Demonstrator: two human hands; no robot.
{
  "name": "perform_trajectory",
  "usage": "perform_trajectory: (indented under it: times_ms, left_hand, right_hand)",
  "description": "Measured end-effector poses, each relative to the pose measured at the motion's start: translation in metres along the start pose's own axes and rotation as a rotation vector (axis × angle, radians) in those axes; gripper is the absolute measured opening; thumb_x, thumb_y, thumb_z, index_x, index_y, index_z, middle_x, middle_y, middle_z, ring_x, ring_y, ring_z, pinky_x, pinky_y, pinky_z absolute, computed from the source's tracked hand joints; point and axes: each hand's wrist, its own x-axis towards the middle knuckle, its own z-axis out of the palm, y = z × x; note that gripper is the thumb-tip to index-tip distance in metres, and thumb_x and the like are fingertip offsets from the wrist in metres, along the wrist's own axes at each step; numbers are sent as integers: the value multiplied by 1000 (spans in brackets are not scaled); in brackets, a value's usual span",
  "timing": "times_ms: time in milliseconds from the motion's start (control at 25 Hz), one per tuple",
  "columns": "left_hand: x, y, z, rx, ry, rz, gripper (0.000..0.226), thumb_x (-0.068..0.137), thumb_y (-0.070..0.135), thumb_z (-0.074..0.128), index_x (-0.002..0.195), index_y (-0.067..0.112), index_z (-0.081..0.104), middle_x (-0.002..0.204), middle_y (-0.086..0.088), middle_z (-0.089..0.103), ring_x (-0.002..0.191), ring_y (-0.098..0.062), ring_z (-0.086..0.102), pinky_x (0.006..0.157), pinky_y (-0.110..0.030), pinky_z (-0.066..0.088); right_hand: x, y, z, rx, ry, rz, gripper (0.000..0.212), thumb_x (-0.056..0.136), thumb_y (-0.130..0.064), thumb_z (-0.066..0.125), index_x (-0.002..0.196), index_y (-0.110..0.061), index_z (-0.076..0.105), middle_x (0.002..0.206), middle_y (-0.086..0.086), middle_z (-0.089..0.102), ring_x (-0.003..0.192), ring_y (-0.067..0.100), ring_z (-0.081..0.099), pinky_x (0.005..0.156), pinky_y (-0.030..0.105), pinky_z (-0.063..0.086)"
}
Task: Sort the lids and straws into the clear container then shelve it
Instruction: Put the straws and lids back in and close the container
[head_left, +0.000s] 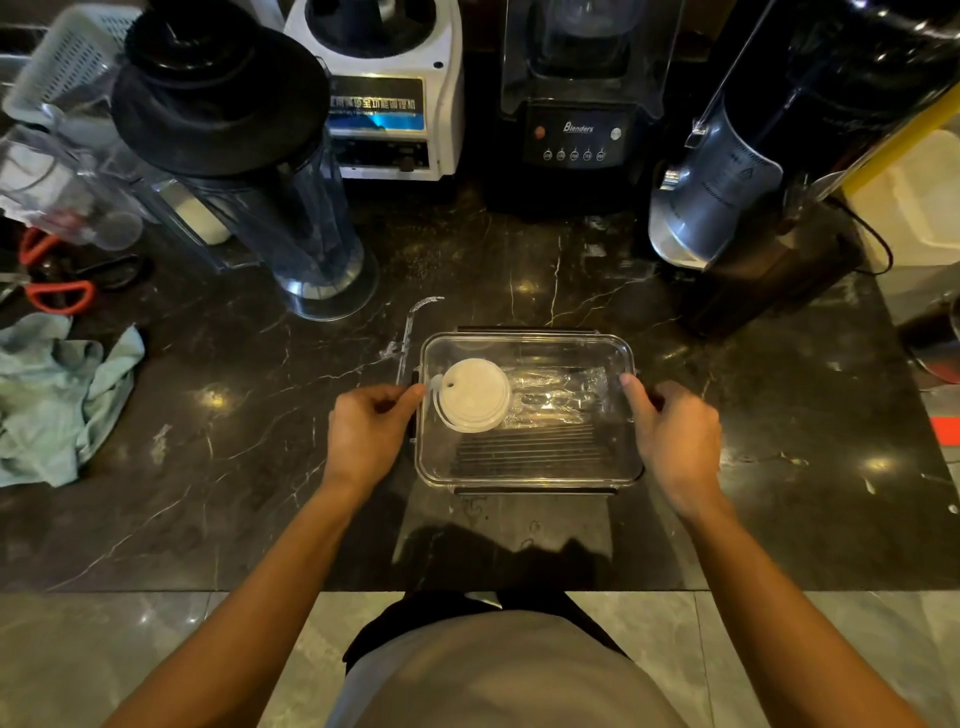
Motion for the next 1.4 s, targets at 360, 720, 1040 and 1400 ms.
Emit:
perform_trajectory:
  times_ms: [360, 720, 1040, 1400]
  left_hand:
    - [6, 10, 2, 408, 20, 314, 30, 97, 33, 65, 125, 24, 69, 116, 7, 70, 103, -10, 67, 91, -36, 58]
    - [52, 55, 72, 858, -338, 695, 58, 105, 44, 49, 155, 16, 42, 159, -8, 45, 150, -25, 38, 123, -49, 21]
    - [65, 44, 85, 922, -220, 713, 66, 99, 62, 36, 146, 19, 51, 132, -8, 60, 121, -30, 57, 105, -50, 38]
    - [67, 45, 89, 971, -231, 678, 61, 101, 62, 34, 147, 24, 46, 138, -5, 56, 126, -28, 52, 107, -48, 34]
  right_hand:
    - [1, 0, -9, 111, -167, 33, 47, 91, -61, 63, 84, -15, 68, 74, -1, 66, 69, 20, 65, 54, 28, 41]
    - [-51, 22, -14, 198, -535, 7, 140, 60, -56, 93, 165, -28, 5, 157, -3, 30, 142, 16, 38, 116, 43, 40]
    - [-53, 26, -9, 142, -566, -54, 156, 57, -62, 91, 163, -23, -17, 163, -1, 18, 149, 21, 30, 119, 49, 38]
    - [-59, 23, 2, 69, -427, -117, 145, 65, -61, 88, 164, -14, -8, 163, 4, 19, 147, 19, 30, 115, 36, 34]
